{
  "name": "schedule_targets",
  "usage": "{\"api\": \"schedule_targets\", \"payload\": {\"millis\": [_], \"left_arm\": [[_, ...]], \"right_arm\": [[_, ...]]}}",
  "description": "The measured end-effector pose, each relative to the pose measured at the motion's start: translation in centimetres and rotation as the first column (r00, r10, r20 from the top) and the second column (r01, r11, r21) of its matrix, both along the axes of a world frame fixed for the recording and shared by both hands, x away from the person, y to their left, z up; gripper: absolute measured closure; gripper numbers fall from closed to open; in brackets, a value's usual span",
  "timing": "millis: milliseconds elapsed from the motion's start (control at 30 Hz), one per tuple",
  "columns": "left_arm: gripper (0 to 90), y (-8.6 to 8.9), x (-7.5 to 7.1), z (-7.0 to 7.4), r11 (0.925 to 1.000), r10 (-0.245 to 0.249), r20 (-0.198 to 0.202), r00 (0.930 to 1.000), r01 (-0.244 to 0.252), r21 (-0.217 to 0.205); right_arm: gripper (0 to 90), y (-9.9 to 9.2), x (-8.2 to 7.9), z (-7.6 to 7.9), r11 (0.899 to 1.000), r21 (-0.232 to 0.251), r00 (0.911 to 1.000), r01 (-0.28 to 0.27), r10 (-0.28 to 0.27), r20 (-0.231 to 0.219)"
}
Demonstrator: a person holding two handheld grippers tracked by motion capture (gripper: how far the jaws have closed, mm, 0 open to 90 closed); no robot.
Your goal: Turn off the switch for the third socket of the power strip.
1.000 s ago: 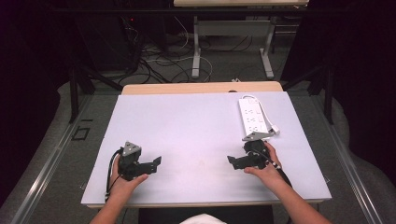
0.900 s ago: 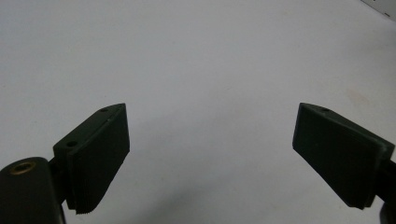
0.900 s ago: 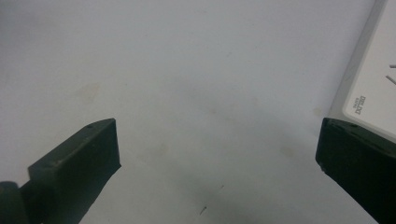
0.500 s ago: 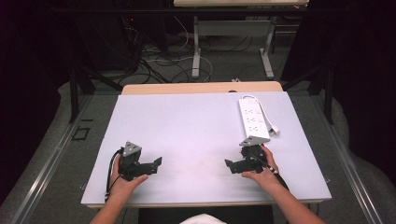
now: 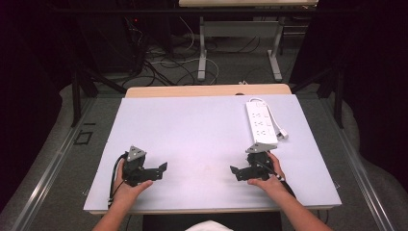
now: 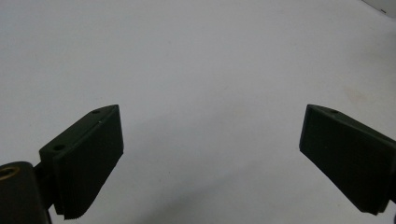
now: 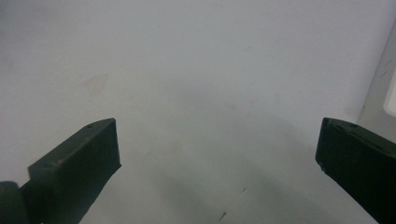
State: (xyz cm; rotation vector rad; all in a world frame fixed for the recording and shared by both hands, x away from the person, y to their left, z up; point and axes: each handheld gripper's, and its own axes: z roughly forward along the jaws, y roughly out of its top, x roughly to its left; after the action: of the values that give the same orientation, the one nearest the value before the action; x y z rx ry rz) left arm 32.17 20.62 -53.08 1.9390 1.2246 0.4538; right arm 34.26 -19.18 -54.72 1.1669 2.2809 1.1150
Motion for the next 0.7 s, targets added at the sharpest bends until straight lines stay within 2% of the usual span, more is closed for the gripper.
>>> {"api": "schedule_targets", "payload": {"millis": [400,700], "left_arm": [[4.2,-0.14,0.07,-0.14,1.0000,0.005,0.008,1.0000,-0.005,-0.003],[3.0,-0.20,0.04,-0.13,1.0000,0.003,-0.001,1.0000,-0.003,-0.007]], "right_arm": [[0.0,-0.23,0.13,-0.17,1.000,0.002,0.9998,0.016,-0.016,-0.007],[0.0,-0.24,0.20,-0.28,1.000,0.006,0.9998,0.016,-0.016,-0.011]]}}
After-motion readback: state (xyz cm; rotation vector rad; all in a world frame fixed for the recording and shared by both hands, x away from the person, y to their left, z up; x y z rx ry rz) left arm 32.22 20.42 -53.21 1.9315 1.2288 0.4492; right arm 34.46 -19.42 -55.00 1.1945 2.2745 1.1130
